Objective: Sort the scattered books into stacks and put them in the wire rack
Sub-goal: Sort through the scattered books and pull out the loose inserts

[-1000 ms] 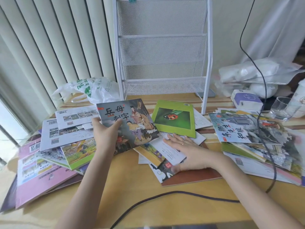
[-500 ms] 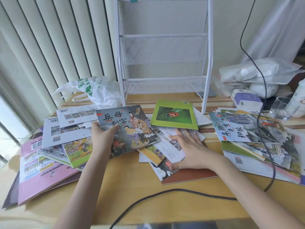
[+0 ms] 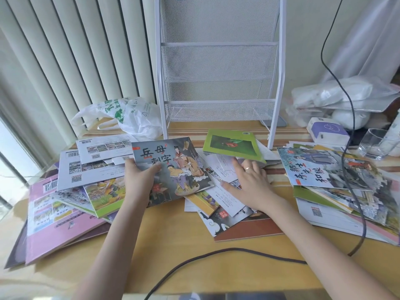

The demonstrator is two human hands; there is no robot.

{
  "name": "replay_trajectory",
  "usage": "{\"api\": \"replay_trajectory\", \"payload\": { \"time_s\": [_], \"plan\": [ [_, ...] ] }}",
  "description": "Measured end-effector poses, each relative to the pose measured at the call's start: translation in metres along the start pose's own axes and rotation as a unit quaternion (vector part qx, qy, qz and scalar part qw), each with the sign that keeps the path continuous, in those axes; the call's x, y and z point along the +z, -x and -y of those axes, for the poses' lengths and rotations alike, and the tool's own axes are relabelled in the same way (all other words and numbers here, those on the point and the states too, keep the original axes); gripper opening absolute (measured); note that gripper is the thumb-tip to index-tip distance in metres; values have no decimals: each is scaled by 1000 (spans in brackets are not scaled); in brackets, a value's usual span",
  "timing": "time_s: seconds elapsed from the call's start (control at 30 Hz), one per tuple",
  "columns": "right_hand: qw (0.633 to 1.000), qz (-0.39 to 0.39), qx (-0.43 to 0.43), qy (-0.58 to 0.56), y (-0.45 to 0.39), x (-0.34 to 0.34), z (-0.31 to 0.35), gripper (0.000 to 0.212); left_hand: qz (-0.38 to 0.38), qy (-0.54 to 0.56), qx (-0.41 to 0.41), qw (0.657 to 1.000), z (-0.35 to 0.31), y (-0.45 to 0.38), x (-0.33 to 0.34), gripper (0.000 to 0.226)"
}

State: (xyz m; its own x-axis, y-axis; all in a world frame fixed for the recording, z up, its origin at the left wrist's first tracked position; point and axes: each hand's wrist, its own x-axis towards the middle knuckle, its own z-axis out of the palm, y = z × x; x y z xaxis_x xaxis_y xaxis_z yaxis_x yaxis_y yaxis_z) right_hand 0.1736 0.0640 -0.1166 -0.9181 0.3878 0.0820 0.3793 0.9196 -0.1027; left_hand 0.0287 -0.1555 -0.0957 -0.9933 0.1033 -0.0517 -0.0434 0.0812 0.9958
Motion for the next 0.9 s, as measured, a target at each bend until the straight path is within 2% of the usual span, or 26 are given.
{"api": "replay_trajectory", "payload": {
  "time_s": [0.1,0.27,0.4,0.57,0.63,0.7,0.77,0.83,0.87,0.9],
  "plan": [
    [999,-9,23,-32,-13,-4,2,90,5,-7,-1,1000,-1,1,0,39],
    [998,-39,24,-35,-20,0,-3,65,6,-9,-4,1000,-2,3,0,37],
    [998,25,33,-41,-20,0,-7,67,3,-21,5,1000,-3,5,0,37],
    [998,-2,-21,56,3,-15,0,75,10,-20,12,1000,-5,8,0,36],
    [997,-38,-43,46,12,-19,0,71,12,-18,11,1000,-5,8,1,36],
    [990,-115,-70,-39,20,-21,-1,55,10,-19,13,1000,-5,8,1,36],
    [959,-233,-116,-109,26,-17,-7,47,11,-17,13,1000,-5,8,1,36],
    [929,-325,-137,-116,32,-19,-11,42,11,-12,13,1000,-5,9,0,36],
    [926,-330,-140,-114,33,-19,-11,37,10,-12,15,1000,-5,9,0,36],
    [939,-299,-130,-108,32,-20,-12,37,11,-12,18,1000,-5,9,0,35]
  ]
}}
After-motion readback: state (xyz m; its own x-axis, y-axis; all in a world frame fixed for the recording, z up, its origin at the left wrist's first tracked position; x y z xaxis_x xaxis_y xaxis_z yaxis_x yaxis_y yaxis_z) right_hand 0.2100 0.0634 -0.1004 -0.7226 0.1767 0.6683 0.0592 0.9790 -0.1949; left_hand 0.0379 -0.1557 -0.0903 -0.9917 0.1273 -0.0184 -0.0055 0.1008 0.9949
